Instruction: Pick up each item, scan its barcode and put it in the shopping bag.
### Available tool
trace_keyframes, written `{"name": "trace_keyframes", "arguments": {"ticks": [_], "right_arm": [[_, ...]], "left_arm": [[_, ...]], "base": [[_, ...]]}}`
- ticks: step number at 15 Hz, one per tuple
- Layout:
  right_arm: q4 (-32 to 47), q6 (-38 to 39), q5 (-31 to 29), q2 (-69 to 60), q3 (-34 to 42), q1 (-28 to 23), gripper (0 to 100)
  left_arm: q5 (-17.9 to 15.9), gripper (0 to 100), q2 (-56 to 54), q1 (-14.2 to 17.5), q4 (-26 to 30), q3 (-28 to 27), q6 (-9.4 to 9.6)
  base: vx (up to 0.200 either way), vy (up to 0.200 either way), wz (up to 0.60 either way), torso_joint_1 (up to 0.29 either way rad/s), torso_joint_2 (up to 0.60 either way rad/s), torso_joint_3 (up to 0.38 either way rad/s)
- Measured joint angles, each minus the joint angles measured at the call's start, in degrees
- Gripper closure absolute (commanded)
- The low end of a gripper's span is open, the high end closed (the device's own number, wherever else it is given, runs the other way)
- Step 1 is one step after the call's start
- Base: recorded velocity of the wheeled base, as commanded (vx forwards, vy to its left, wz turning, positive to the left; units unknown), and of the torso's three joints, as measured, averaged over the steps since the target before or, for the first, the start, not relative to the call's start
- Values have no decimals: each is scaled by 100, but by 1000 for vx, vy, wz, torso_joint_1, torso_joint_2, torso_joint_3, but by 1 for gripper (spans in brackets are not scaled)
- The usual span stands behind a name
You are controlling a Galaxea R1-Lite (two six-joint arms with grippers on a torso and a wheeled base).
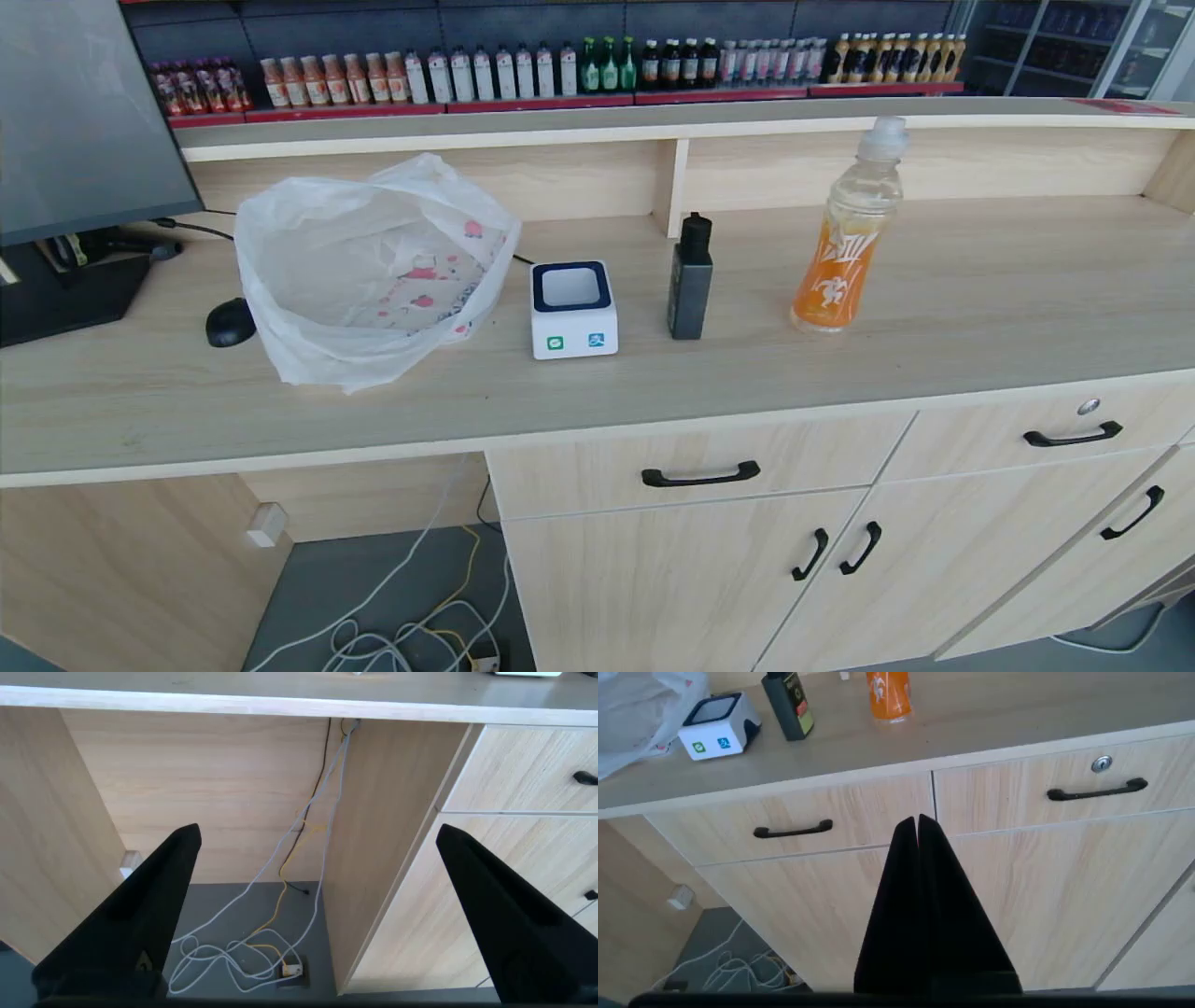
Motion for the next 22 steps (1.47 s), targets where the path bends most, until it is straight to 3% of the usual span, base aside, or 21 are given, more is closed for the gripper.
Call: {"name": "trace_keyframes", "arguments": {"ticks": [4, 10, 16, 22], "right_arm": [[-6, 39, 388, 863, 152, 660, 100], [-345, -224, 581, 2367, 96, 850, 100], [-2957, -678, 562, 4540, -466, 833, 100], [-3907, -814, 267, 5838, -1436, 1580, 100]], "left_arm": [[0, 0, 0, -6, 0, 0, 0], [0, 0, 0, 0, 0, 0, 2], [0, 0, 0, -5, 0, 0, -2], [0, 0, 0, 0, 0, 0, -2]], "base": [[0, 0, 0, 0, 0, 0], [0, 0, 0, 0, 0, 0], [0, 0, 0, 0, 0, 0], [0, 0, 0, 0, 0, 0]]}}
